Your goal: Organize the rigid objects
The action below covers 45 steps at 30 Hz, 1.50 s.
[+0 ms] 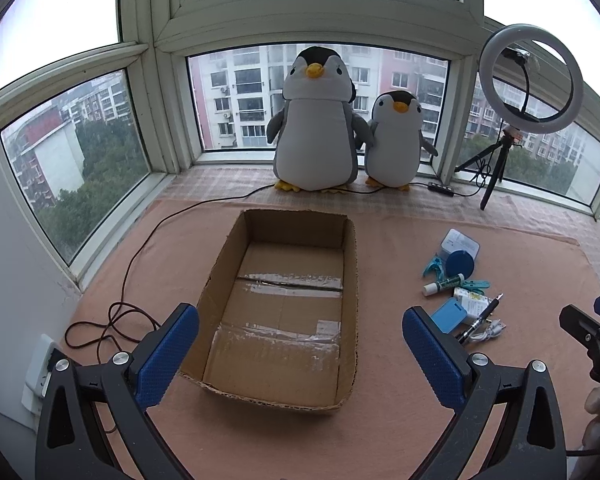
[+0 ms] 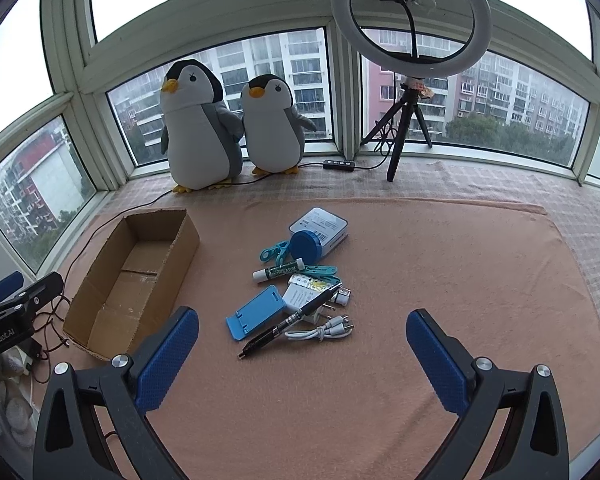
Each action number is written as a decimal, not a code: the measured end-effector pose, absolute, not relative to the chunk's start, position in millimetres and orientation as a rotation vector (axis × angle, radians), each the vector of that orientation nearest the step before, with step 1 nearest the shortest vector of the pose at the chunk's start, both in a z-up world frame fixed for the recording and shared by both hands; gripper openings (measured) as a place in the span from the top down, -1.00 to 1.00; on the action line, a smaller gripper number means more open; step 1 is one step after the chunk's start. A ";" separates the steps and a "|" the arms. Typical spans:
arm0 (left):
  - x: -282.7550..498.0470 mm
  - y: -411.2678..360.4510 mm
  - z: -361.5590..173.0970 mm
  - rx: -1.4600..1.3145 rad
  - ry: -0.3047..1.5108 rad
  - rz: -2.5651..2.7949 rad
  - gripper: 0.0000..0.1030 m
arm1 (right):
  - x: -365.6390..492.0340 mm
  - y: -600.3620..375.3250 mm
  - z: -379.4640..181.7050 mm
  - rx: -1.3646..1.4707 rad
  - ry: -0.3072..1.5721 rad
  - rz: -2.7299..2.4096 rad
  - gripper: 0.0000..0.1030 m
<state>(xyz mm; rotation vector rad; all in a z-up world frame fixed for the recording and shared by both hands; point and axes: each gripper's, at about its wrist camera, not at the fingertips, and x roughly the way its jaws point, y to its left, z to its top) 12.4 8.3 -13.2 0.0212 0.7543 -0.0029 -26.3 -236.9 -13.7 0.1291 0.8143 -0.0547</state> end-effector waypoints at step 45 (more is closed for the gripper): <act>88.1 127.6 -165.2 -0.052 1.076 0.264 -0.25 | 46.0 -286.4 -110.6 0.508 1.123 0.082 -0.04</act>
